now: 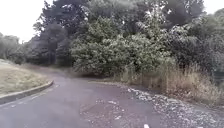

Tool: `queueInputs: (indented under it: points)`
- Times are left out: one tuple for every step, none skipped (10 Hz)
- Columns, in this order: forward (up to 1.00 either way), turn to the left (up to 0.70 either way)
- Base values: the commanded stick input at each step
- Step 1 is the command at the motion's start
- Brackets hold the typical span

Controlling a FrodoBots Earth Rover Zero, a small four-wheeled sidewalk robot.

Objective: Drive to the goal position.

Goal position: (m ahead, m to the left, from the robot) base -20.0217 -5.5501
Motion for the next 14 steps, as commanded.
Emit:
queueInputs:
  points:
    - [0.00,0.00]
    - [0.00,0.00]
    - [0.00,0.00]
    - [0.00,0.00]
    - [0.00,0.20]
    - [0.00,0.36]
    - [0.00,0.43]
    - [0.00,0.45]
    - [0.00,0.45]
    - [0.00,0.45]
    - [0.00,0.45]
    - [0.00,0.45]
    - [0.00,0.45]
    - [0.00,0.45]
